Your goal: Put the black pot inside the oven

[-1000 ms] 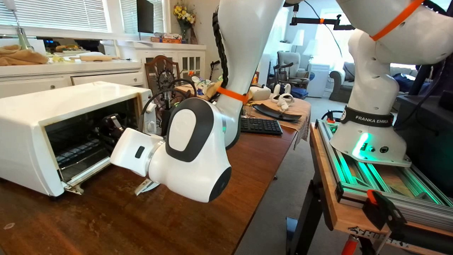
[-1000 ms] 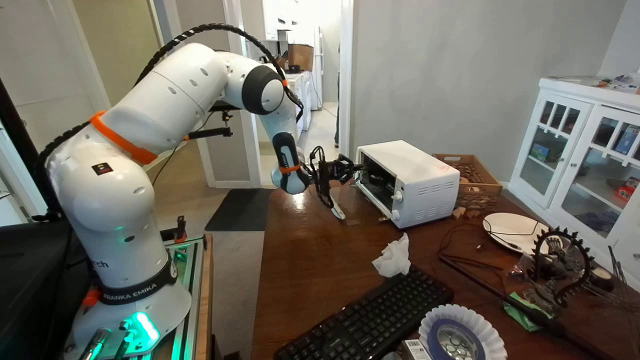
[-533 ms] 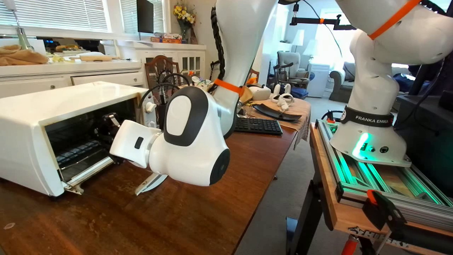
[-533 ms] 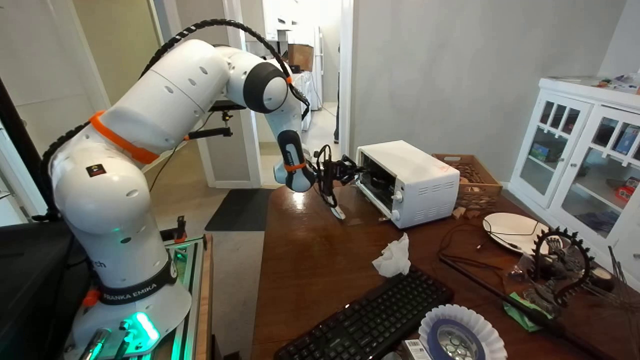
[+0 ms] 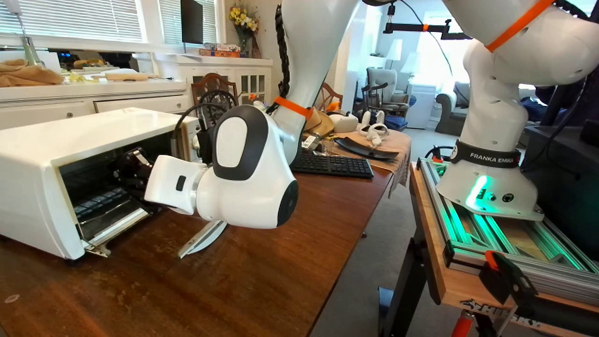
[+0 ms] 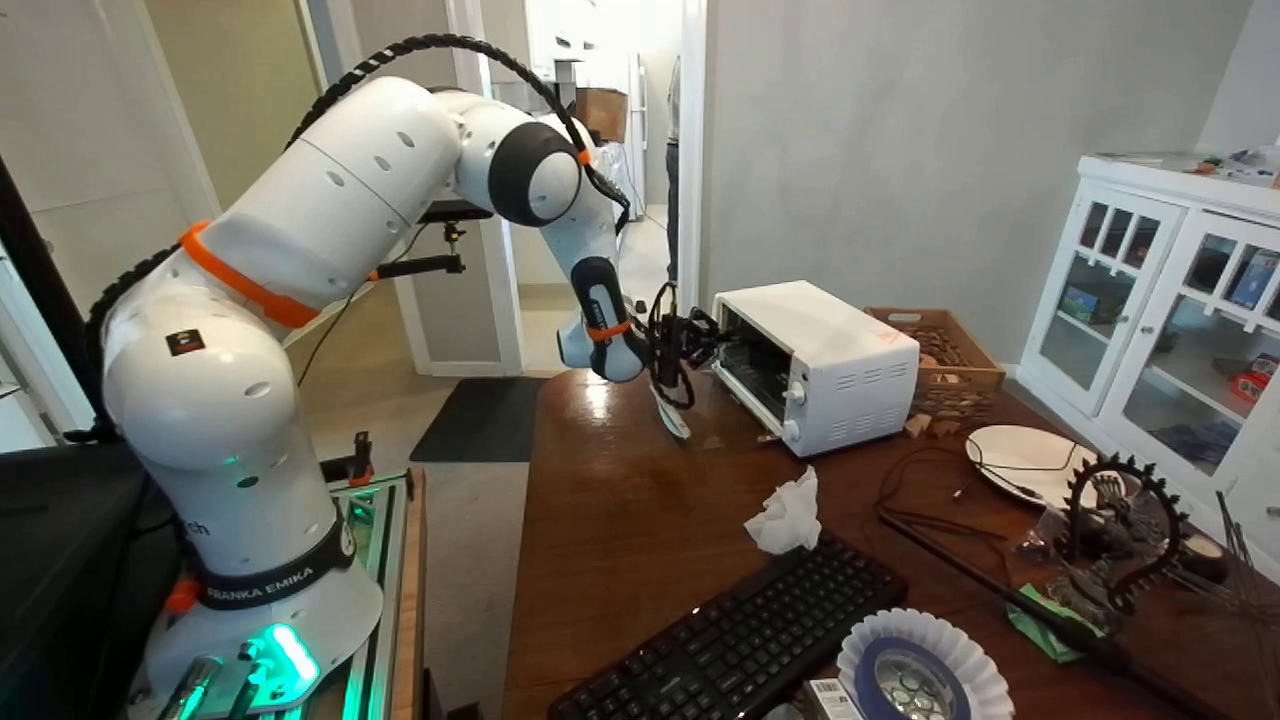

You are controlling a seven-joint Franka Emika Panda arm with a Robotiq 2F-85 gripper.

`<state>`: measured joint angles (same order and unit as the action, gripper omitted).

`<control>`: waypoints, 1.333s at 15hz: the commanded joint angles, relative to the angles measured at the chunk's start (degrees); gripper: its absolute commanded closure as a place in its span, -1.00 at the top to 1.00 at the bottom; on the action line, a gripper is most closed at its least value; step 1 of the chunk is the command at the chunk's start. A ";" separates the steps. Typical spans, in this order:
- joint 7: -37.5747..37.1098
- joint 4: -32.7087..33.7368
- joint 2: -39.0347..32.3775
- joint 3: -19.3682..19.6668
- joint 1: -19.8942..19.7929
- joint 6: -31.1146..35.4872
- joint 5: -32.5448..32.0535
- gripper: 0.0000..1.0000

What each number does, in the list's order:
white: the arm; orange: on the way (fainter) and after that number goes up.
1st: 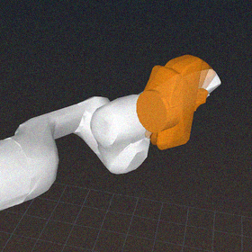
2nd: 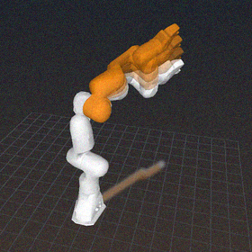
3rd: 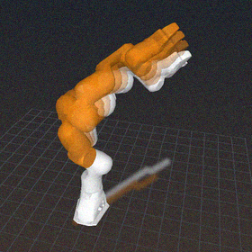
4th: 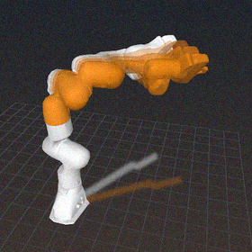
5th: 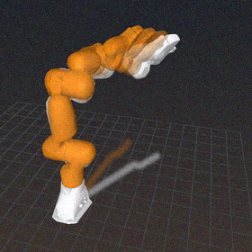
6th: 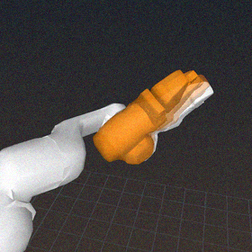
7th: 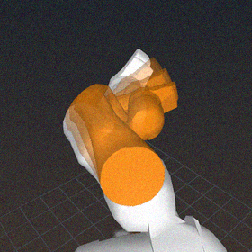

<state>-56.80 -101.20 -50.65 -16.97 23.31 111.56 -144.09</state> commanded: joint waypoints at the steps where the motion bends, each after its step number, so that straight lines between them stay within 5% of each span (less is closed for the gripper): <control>1: -1.24 1.76 1.93 7.97 6.64 7.92 0.00 -0.97; 4: -0.74 3.16 1.60 11.22 8.78 11.29 0.11 -0.97; 5: -0.26 2.68 1.30 8.84 7.10 8.62 0.15 -0.87; 20: -3.87 3.72 0.99 13.41 9.17 12.39 0.17 -0.97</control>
<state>-58.59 -98.16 -49.30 -5.17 31.28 121.37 -143.92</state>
